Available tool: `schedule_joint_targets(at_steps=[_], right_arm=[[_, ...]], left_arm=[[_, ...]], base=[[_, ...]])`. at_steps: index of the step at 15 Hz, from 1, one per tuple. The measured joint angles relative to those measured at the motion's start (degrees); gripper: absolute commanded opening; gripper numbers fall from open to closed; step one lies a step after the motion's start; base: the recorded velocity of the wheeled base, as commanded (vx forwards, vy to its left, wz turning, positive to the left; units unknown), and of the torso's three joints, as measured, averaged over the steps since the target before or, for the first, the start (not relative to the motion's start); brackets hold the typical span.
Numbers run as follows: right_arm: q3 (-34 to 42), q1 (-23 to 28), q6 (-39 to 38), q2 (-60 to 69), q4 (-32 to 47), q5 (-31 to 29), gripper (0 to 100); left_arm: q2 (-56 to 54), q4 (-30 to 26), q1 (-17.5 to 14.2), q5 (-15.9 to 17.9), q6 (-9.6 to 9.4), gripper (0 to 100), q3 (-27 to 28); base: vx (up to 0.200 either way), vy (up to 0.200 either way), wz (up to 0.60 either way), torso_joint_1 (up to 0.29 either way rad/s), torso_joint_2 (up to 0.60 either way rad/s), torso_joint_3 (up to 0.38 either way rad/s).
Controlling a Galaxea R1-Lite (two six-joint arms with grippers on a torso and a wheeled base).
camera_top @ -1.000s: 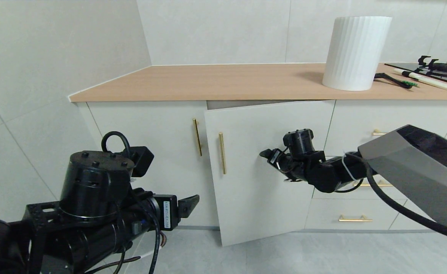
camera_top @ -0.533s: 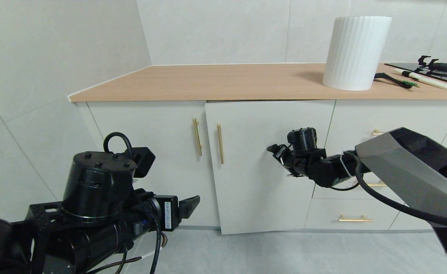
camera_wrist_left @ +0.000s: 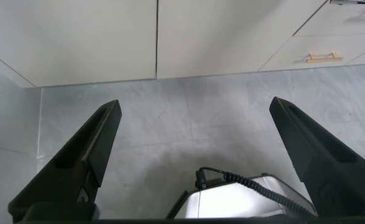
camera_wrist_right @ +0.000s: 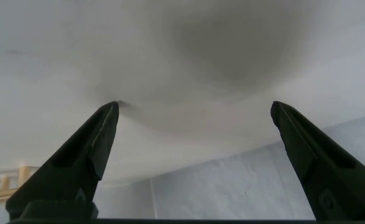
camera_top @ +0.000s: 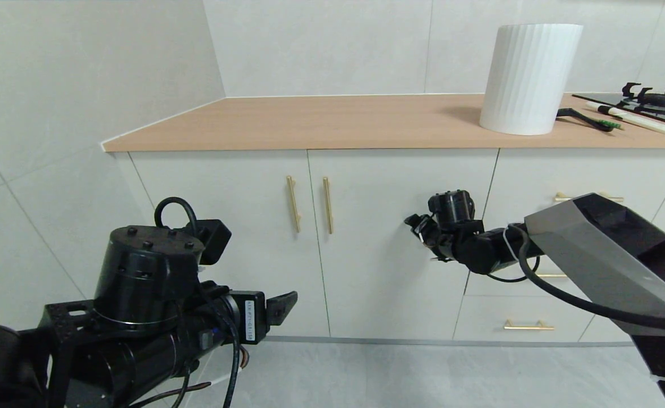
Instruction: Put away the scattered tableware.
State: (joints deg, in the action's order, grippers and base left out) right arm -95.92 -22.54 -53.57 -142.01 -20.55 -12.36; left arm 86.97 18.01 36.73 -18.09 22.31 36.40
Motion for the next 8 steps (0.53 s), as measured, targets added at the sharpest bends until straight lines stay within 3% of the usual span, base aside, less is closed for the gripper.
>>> schedule_joint_targets(at_steps=[8], right_arm=[[2.6,-0.2,0.3,1.2,0.0,0.5,100]], left_arm=[[0.0,0.0,0.0,0.0,0.07,100,0.0]], base=[[0.000,0.000,0.00,0.000,0.00,0.000]])
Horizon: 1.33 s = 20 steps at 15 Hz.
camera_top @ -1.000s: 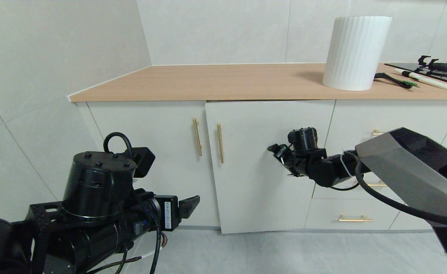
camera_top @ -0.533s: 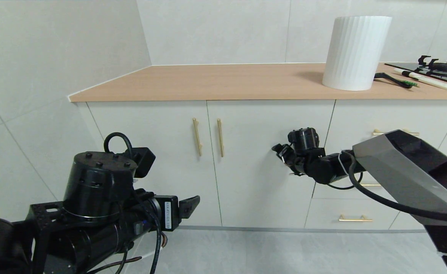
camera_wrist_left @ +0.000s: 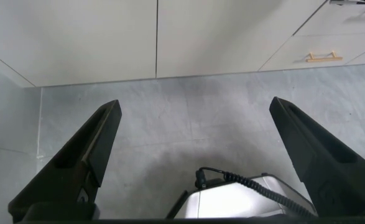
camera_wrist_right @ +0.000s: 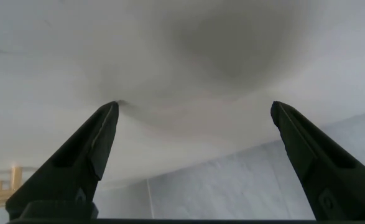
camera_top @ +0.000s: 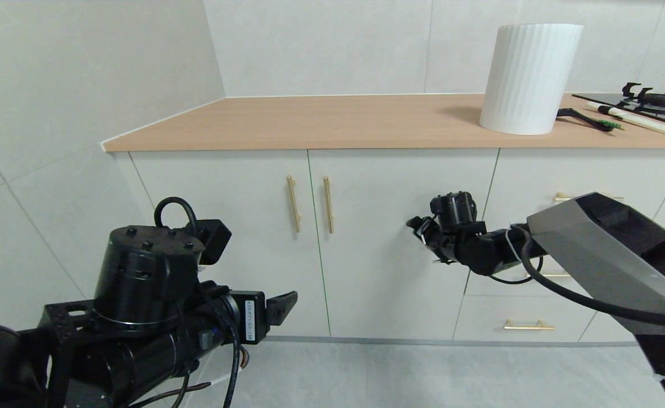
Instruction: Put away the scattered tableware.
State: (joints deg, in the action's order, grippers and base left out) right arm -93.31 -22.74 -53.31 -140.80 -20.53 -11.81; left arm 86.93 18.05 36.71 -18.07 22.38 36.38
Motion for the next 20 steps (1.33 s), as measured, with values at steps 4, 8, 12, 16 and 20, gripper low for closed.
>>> schedule_joint_targets(at_steps=[4,8,12,16,20], right_arm=[[9.0,-0.5,5.1,8.2,-1.5,1.0,100],[29.1,-1.3,17.0,23.2,-16.3,1.1,100],[50.1,-1.6,28.0,41.5,-27.8,0.8,100],[66.3,-1.3,37.0,64.4,-29.2,0.6,100],[75.1,1.1,44.8,91.3,-14.8,0.6,100]], left_arm=[[-1.1,2.8,-0.4,-1.2,0.13,100,-0.3],[-6.9,3.2,-2.5,-1.8,-1.97,100,-0.6],[-18.3,2.3,-3.9,-2.0,-3.56,100,-4.6],[-36.1,-5.5,-6.9,-2.2,-7.47,100,-9.8],[-57.6,-21.6,-13.1,-2.1,-11.03,100,-11.6]], base=[[0.000,0.000,0.00,0.000,0.00,0.000],[0.000,0.000,0.00,0.000,0.00,0.000],[0.000,0.000,0.00,0.000,0.00,0.000],[0.000,0.000,0.00,0.000,0.00,0.000],[0.000,0.000,0.00,0.000,0.00,0.000]])
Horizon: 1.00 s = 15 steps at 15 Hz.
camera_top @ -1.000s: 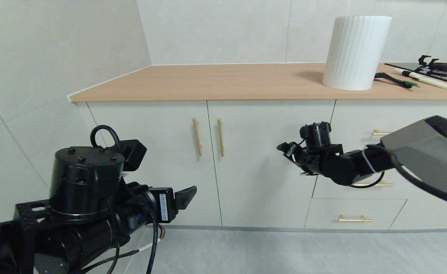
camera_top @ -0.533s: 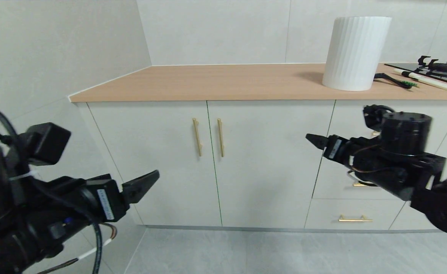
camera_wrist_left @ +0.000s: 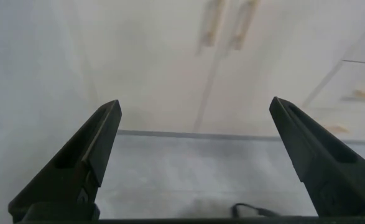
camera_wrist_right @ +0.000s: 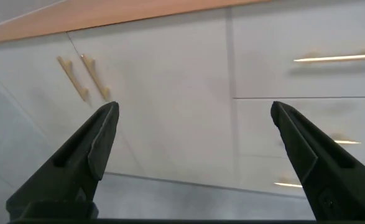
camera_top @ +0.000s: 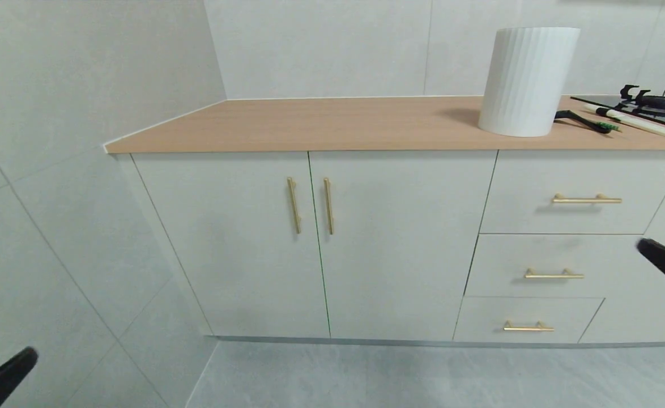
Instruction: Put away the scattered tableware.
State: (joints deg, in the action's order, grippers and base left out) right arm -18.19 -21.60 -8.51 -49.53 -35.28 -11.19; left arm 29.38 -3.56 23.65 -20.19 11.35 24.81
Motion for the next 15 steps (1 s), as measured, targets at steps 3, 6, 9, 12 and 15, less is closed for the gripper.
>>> schedule_joint_targets(at_steps=[3,6,9,12,15], right_arm=[[1.6,5.1,4.8,20.5,18.6,1.2,100],[0.8,13.2,7.8,35.6,37.4,1.3,100],[2.1,20.6,8.6,43.8,38.8,1.9,100],[6.4,21.9,9.0,47.9,38.3,0.5,100],[13.8,22.0,10.4,49.1,34.7,0.5,100]], left_arm=[[-13.5,-9.2,-7.0,0.5,-5.17,100,-1.5],[-20.7,-10.5,-13.8,0.1,-8.31,100,-2.7],[-23.7,-10.4,-19.0,-2.1,-9.00,100,-4.4],[-27.5,-9.3,-22.6,-1.2,-12.21,100,-8.4],[-29.0,-3.2,-23.4,5.2,-12.74,100,-17.0]], base=[[0.000,0.000,0.00,0.000,0.00,0.000],[0.000,0.000,0.00,0.000,0.00,0.000],[0.000,0.000,0.00,0.000,0.00,0.000],[0.000,0.000,0.00,0.000,0.00,0.000],[0.000,0.000,0.00,0.000,0.00,0.000]])
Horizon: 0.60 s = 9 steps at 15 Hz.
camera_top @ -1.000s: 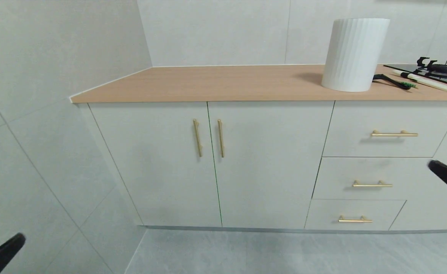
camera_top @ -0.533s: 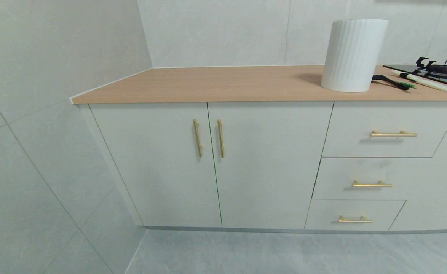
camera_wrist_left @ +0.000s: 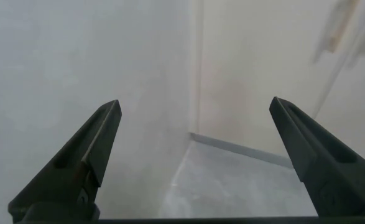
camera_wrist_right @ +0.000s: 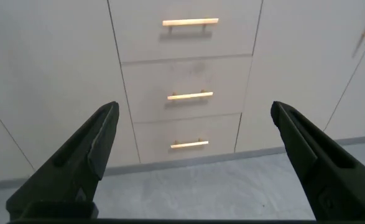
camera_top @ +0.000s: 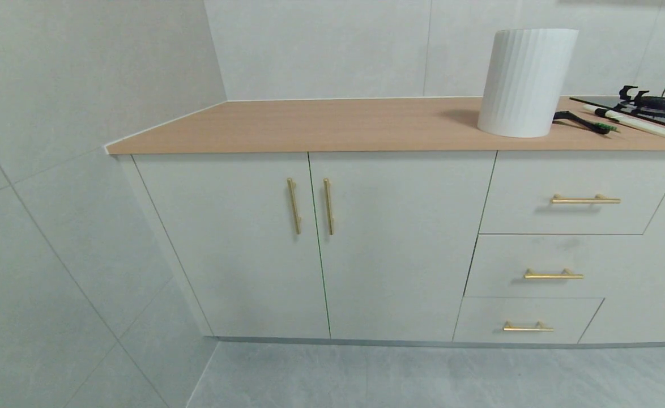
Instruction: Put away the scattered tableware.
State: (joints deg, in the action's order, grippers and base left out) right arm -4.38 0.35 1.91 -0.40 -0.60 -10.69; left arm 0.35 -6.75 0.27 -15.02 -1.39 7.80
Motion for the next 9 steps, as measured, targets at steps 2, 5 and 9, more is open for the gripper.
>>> schedule_joint_targets(at_steps=[2,5,9], right_arm=[[3.3,0.0,1.5,0.3,-3.4,2.0,100],[4.1,-0.1,2.3,0.4,-3.4,7.4,100],[4.4,-0.3,2.4,0.4,0.0,12.9,100]], left_arm=[[-0.3,8.4,0.0,9.7,-0.39,100,-5.2],[-0.4,6.9,-0.1,12.3,-0.02,100,-7.4],[-0.4,6.9,-0.1,12.3,1.37,100,-7.8]], base=[[0.000,0.000,0.00,0.000,0.00,0.000],[0.000,0.000,0.00,0.000,0.00,0.000],[0.000,0.000,0.00,0.000,0.00,0.000]])
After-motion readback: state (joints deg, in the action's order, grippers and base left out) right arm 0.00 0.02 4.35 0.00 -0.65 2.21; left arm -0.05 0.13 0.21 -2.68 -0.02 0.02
